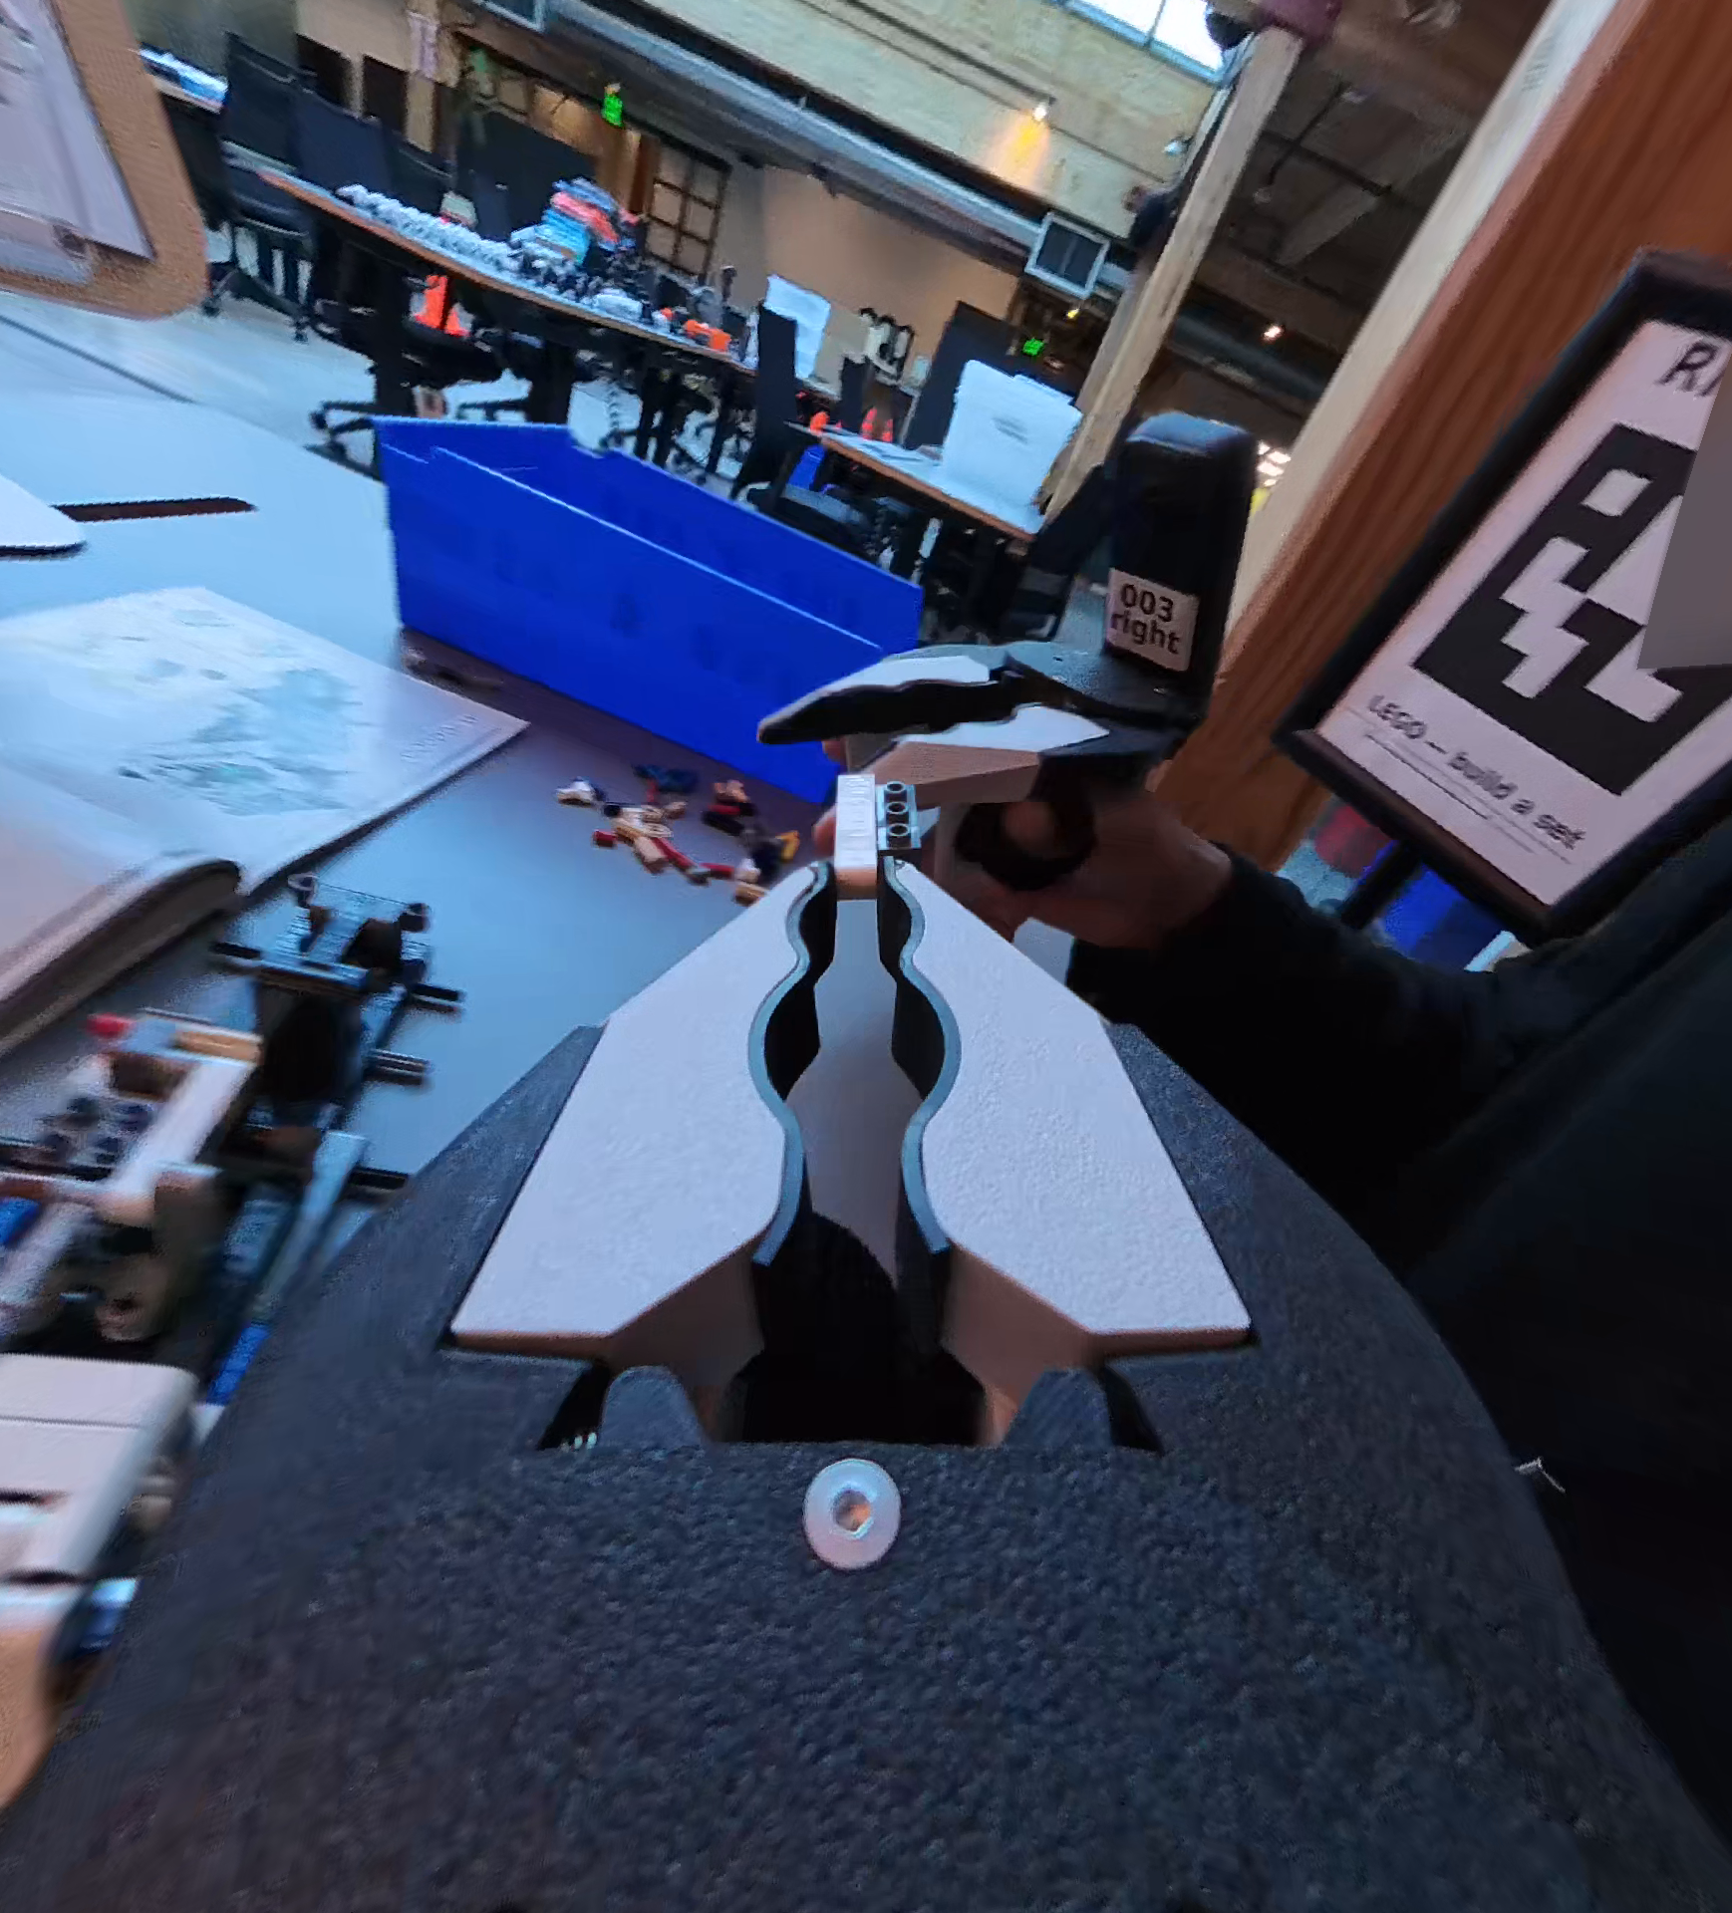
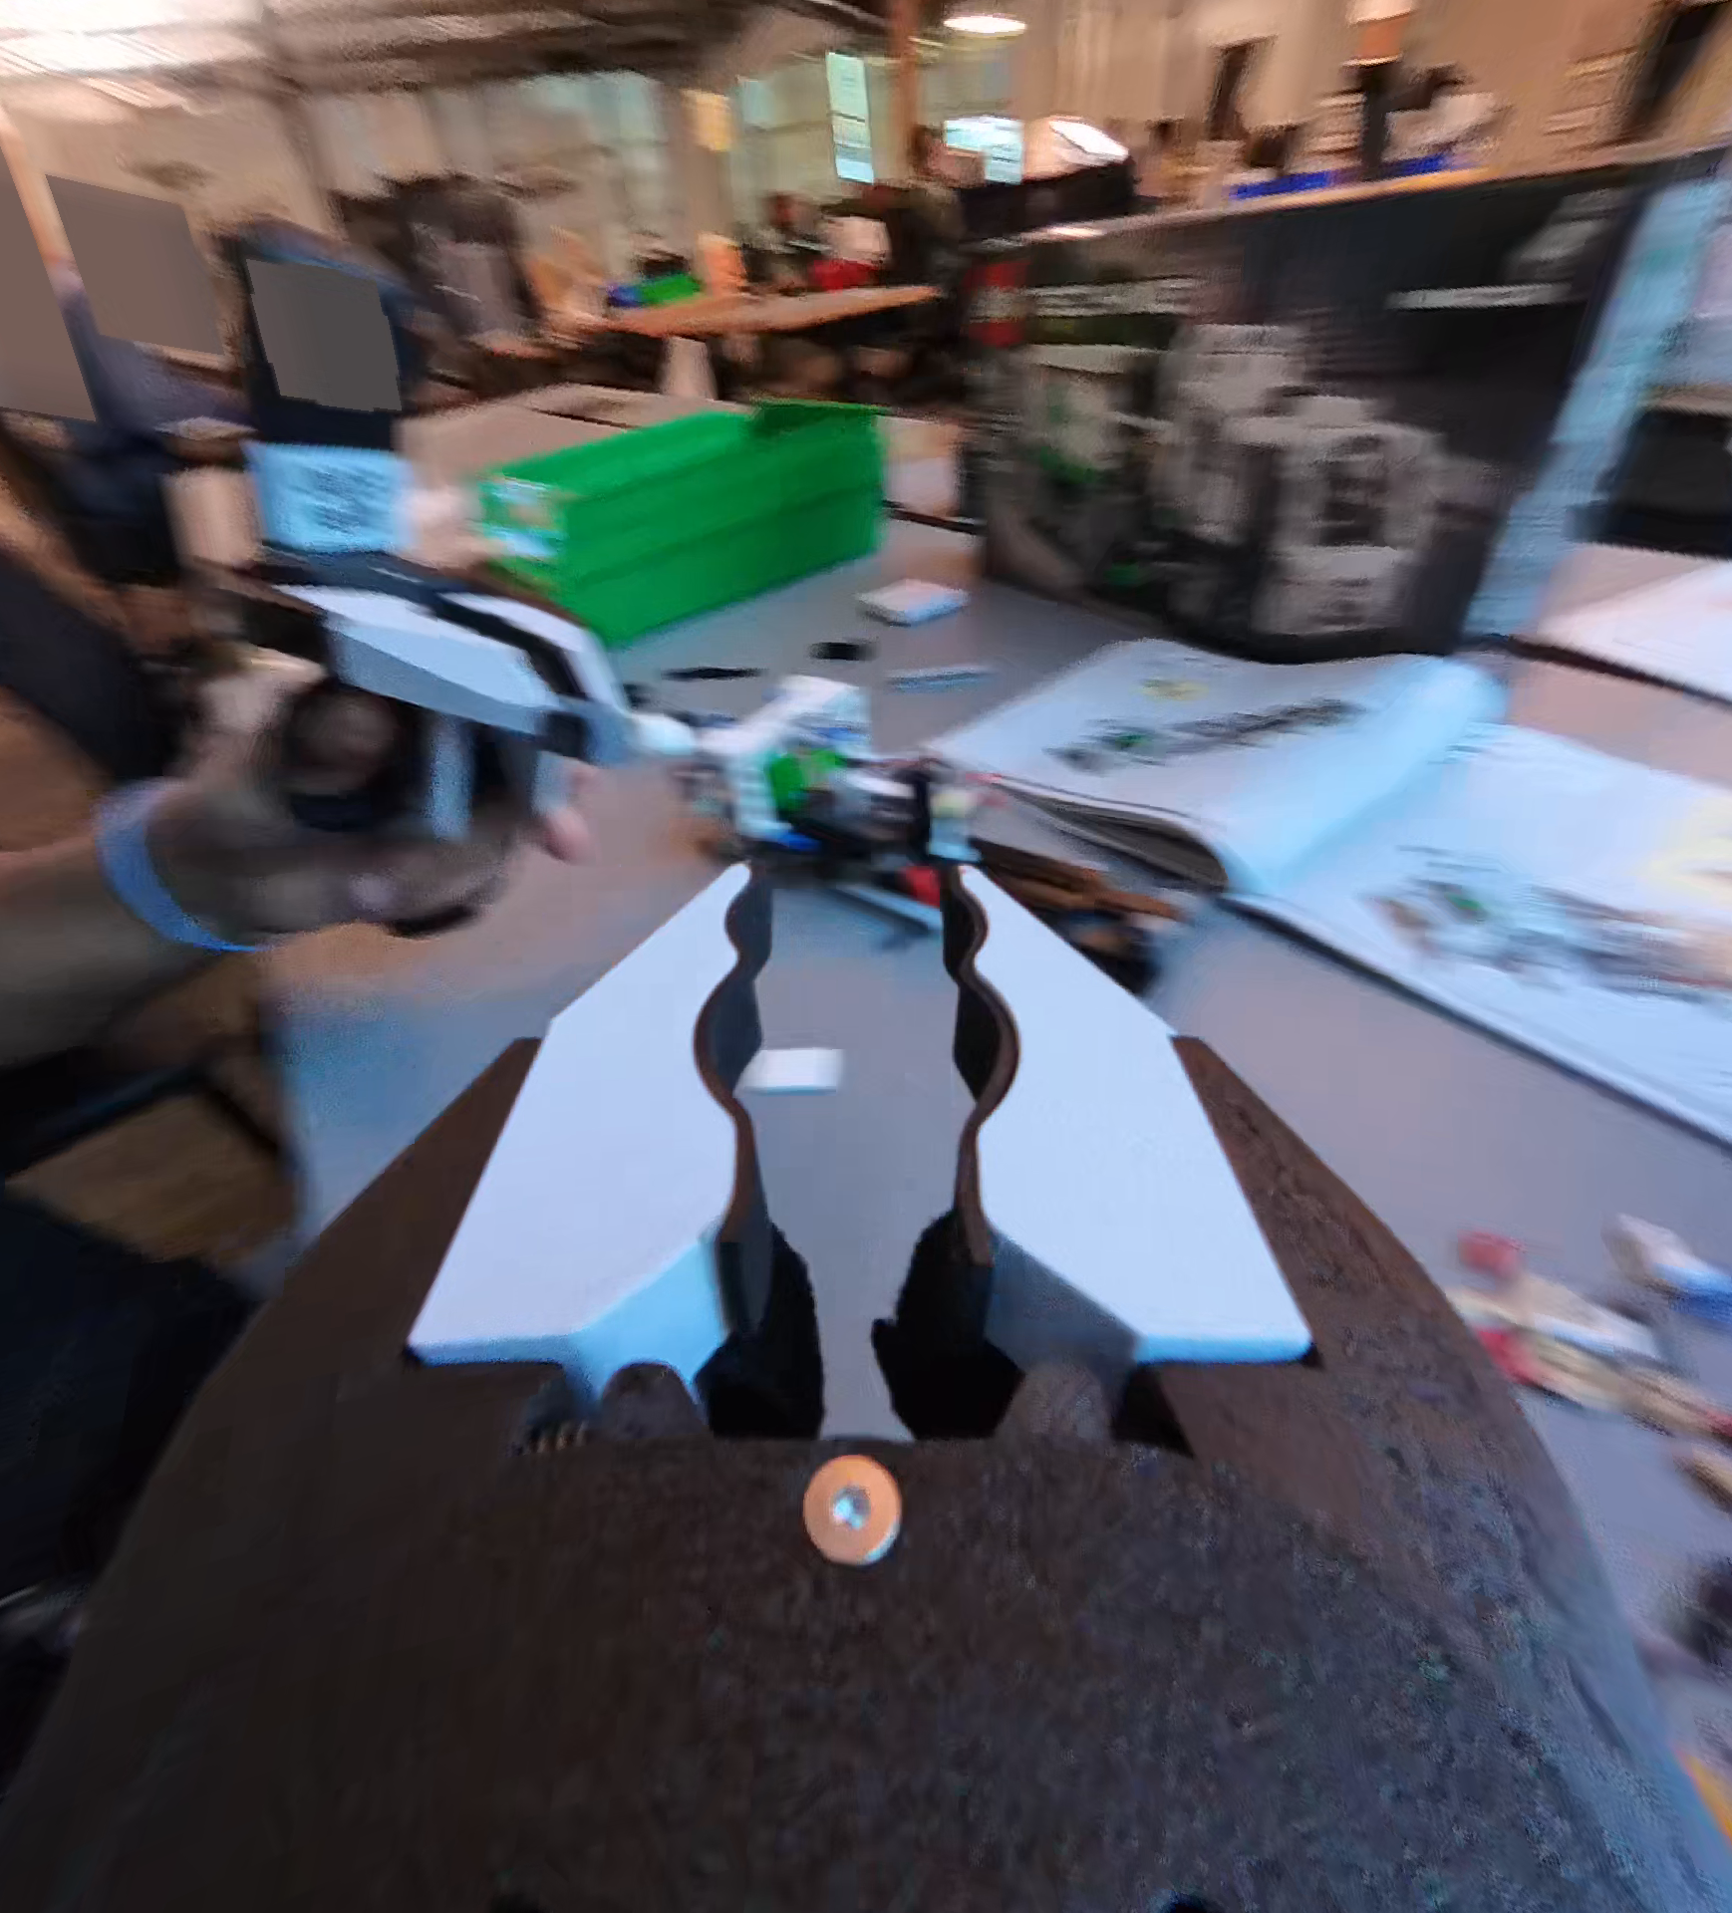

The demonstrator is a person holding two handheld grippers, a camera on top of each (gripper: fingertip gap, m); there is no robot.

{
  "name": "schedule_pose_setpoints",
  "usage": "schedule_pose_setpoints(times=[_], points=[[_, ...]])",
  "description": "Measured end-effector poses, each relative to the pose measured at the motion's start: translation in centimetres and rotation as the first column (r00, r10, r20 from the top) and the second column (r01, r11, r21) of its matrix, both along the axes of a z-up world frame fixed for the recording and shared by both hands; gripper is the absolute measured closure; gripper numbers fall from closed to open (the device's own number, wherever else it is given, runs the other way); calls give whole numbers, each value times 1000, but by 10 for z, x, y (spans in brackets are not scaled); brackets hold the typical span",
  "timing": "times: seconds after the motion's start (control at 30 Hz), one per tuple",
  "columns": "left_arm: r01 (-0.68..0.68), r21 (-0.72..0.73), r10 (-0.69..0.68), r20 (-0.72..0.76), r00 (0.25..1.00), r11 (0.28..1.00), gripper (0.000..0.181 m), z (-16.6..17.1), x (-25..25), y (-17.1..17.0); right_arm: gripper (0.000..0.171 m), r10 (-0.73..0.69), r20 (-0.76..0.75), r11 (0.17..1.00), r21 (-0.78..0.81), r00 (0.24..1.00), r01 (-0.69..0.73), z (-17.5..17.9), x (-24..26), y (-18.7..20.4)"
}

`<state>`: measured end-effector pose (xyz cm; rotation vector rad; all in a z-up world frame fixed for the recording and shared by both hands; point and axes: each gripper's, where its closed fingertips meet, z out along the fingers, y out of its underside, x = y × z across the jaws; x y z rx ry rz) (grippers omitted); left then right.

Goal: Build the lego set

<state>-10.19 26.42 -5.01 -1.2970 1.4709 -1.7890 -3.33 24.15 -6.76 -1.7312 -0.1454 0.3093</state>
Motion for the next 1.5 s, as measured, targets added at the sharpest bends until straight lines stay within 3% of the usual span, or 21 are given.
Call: schedule_pose_setpoints(times=[0.07, 0.17, 0.33, 0.5, 0.83, 1.03, 1.5], points=[[-34, 43, 36, -38, 999, 998, 175, 5, 11, 15, 132, -174, 95, 984, -29, 980, 178, -10, 44, 9], [-131, 166, 147, -88, 985, 977, 175, 9, 33, 38, 131, -296, 163, 936, -146, 941, 319, -33, 83, 17], [-185, 199, 215, -142, 966, 962, 175, 18, 66, 50, 135, -425, -44, 890, -205, 904, 408, -41, 111, 31], [-204, 252, 250, -166, 954, 946, 175, 23, 89, 69, 141, -485, 83, 819, -305, 871, 485, -61, 146, 30], [-193, 318, 272, -224, 936, 928, 174, 17, 121, 86, 144, -488, 145, 793, -339, 861, 507, -77, 176, 31], [-168, 246, 229, -246, 942, 954, 175, 10, 125, 78, 149, -515, 83, 819, -246, 853, 518, -70, 175, 21], [-169, 335, 236, -170, 957, 927, 174, 19, 125, 76, 151, -483, 101, 836, -241, 870, 493, -70, 168, 23]])
